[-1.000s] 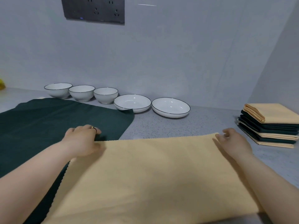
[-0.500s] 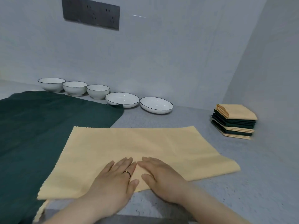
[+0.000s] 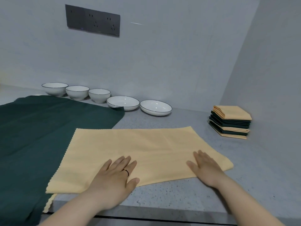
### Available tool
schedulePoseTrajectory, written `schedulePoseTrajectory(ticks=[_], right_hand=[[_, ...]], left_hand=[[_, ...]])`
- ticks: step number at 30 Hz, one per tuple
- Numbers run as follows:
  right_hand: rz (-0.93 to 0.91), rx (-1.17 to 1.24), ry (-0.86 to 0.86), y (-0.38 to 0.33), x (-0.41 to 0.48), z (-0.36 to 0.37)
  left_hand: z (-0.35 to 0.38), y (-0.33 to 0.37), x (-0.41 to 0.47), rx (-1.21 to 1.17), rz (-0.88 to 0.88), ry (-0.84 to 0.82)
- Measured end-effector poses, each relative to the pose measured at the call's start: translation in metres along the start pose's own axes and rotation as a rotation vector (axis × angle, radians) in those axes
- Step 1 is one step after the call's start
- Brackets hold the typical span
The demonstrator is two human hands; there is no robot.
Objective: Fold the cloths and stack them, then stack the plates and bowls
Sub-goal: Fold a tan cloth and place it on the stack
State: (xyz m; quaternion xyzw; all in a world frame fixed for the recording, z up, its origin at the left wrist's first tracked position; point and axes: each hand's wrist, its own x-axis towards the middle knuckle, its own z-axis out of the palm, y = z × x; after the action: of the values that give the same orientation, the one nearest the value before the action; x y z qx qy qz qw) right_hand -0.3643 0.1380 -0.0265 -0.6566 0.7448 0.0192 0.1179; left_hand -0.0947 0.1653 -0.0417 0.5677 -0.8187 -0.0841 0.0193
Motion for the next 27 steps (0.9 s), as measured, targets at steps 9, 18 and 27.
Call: schedulePoseTrajectory(ticks=[9,18,27], right_hand=[[0.127,-0.029,0.04,0.031,0.006,-0.003],[0.11,-0.095,0.034,0.033,-0.034,-0.008],[-0.438,-0.13,0.305,0.014,-0.062,-0.006]], left_hand=[[-0.008,-0.006,-0.007,0.02,0.211,0.044],[-0.021,-0.03,-0.003,0.148,0.329,0.241],[-0.027,-0.067,0.001,-0.032,0.165,0.089]])
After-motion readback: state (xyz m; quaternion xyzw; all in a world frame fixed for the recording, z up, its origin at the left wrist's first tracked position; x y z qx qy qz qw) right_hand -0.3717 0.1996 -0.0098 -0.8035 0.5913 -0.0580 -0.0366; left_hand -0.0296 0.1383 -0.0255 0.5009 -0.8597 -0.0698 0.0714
